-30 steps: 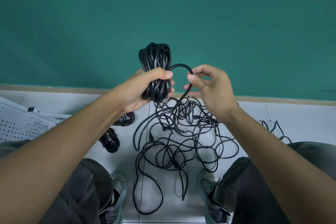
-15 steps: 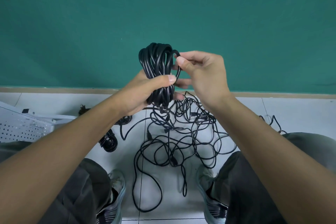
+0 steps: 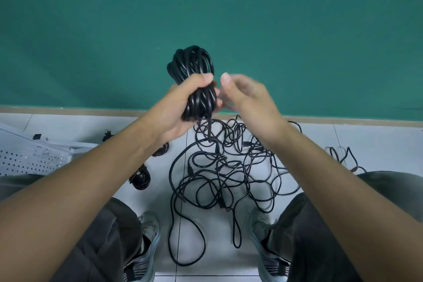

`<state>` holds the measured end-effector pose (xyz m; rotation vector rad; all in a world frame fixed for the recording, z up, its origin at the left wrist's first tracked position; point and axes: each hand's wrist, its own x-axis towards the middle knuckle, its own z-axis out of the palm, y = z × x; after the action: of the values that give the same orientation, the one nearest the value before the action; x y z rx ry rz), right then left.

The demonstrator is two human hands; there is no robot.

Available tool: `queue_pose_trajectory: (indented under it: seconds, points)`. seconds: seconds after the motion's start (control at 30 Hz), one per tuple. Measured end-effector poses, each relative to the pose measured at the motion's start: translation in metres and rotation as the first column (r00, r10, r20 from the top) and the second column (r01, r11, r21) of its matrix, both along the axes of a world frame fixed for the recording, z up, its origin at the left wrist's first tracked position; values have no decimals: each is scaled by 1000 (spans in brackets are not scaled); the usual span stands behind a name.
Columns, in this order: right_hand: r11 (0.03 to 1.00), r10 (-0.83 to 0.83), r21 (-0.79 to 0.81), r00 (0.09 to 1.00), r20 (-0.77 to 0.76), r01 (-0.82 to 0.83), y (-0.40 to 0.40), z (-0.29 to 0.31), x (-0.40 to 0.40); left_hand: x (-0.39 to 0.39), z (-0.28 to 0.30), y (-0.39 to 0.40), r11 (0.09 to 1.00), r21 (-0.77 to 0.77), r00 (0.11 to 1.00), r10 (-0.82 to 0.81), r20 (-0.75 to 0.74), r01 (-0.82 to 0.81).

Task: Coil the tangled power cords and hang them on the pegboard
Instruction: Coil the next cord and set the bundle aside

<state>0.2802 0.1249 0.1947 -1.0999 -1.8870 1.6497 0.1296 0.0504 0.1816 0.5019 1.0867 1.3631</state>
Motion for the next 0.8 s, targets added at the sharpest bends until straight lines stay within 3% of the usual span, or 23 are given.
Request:
queue_pose_trajectory:
  seconds: [0.1, 0.23, 0.3, 0.37, 0.47, 0.57, 0.67, 0.8]
  points:
    - [949, 275, -190, 955, 114, -251, -26, -14, -3, -5, 1, 3, 994, -15, 990, 113, 88, -112]
    - [917, 340, -268, 931, 132, -297, -45, -27, -7, -12, 2, 7, 926, -88, 907, 378, 188, -367]
    - [901, 396, -250, 907, 146, -354, -47, -24, -5, -20, 2, 8, 882, -128, 879, 467, 96, -454]
    - [893, 439, -188, 884, 160, -409, -46, -19, -4, -27, -1, 7, 852, -134, 862, 495, -113, -507]
    - [928, 371, -35, 916, 152, -370, -35, -13, -2, -27, -8, 6, 890, -63, 812, 380, -442, -451]
    - [954, 267, 102, 954, 139, -282, -25, -3, 1, -21, -11, 6, 961, -27, 783, 208, -586, -275]
    - [951, 168, 242, 979, 117, -192, -21, 4, 5, -16, -8, 5, 993, -30, 787, 74, -612, -116]
    - [896, 68, 428, 990, 122, -115, -14, 6, 10, -12, 0, 0, 996, -84, 898, -34, -439, -4]
